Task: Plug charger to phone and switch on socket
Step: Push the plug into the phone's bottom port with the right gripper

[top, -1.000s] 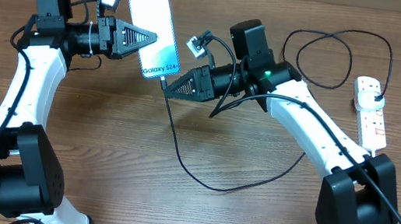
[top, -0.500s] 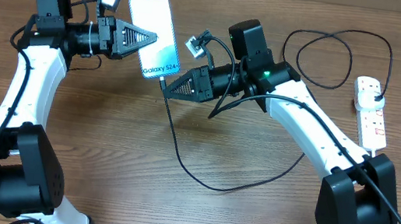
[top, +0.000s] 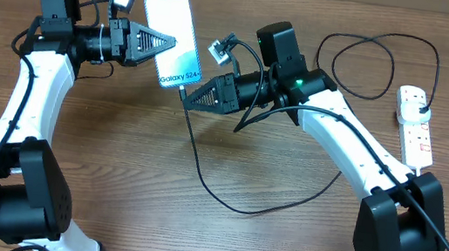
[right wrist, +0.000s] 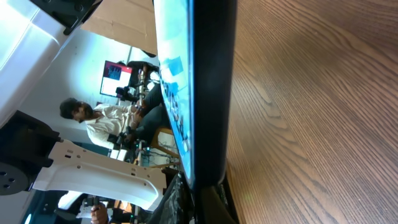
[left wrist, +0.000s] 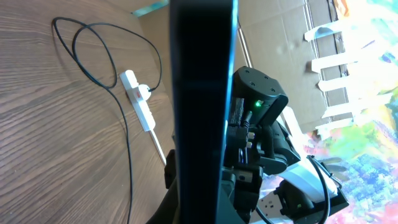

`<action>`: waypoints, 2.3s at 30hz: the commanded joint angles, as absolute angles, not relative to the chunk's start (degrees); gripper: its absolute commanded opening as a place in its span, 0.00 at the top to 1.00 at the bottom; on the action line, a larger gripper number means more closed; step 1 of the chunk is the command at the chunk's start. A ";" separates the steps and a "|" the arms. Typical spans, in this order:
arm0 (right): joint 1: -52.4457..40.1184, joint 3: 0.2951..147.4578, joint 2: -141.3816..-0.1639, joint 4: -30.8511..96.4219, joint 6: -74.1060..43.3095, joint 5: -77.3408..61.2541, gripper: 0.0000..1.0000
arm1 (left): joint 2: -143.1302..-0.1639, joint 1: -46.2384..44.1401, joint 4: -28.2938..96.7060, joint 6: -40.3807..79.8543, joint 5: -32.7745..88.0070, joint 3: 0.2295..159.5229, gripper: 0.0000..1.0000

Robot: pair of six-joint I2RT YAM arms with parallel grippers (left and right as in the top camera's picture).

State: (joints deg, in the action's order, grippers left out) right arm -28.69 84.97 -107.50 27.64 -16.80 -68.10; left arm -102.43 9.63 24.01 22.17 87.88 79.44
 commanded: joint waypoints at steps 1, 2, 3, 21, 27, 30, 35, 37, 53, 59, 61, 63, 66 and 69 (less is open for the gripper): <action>-28.32 86.02 -105.10 27.27 -17.41 -68.58 0.96 | -101.89 9.72 23.68 22.26 90.52 80.14 0.96; -28.32 86.02 -105.10 27.24 -17.41 -68.71 0.96 | -101.89 9.72 23.68 22.09 90.52 80.14 0.96; -28.32 86.02 -105.10 27.24 -17.43 -68.71 0.96 | -101.89 9.72 23.68 21.87 90.50 80.14 0.96; -28.32 86.02 -105.10 27.03 -17.82 -69.58 0.96 | -101.89 9.72 23.66 21.19 90.43 80.14 0.96; -28.32 86.02 -105.10 26.68 -17.82 -69.45 0.96 | -101.89 9.72 23.68 21.23 90.48 80.14 0.96; -28.32 86.02 -105.10 26.59 -18.06 -68.18 0.96 | -101.89 9.72 23.70 21.26 90.52 80.14 0.96; -28.32 86.02 -105.10 26.37 -18.28 -67.81 0.96 | -101.89 9.72 23.70 21.23 90.52 80.14 0.96; -28.32 86.02 -105.10 26.39 -18.57 -66.89 0.96 | -101.89 9.72 23.70 21.26 90.52 80.14 0.96; -28.32 86.02 -105.10 23.09 -23.03 -67.18 0.96 | -101.89 9.54 23.73 20.95 90.54 80.14 0.96; -28.32 86.02 -105.10 21.50 -24.64 -67.18 0.96 | -101.89 8.25 23.73 20.05 90.52 80.14 0.96; -28.32 86.02 -105.10 20.45 -25.78 -67.18 0.96 | -101.89 8.05 23.73 19.77 90.50 80.14 0.96; -28.27 86.02 -105.10 19.31 -26.68 -67.18 0.96 | -101.89 7.99 23.73 19.70 90.48 80.14 0.96; -27.94 86.02 -105.10 19.64 -26.81 -67.13 0.94 | -101.89 7.99 23.75 19.70 89.93 80.14 0.96; -27.00 86.02 -105.10 20.62 -26.83 -67.09 0.63 | -101.89 7.99 24.03 19.70 86.48 80.03 0.96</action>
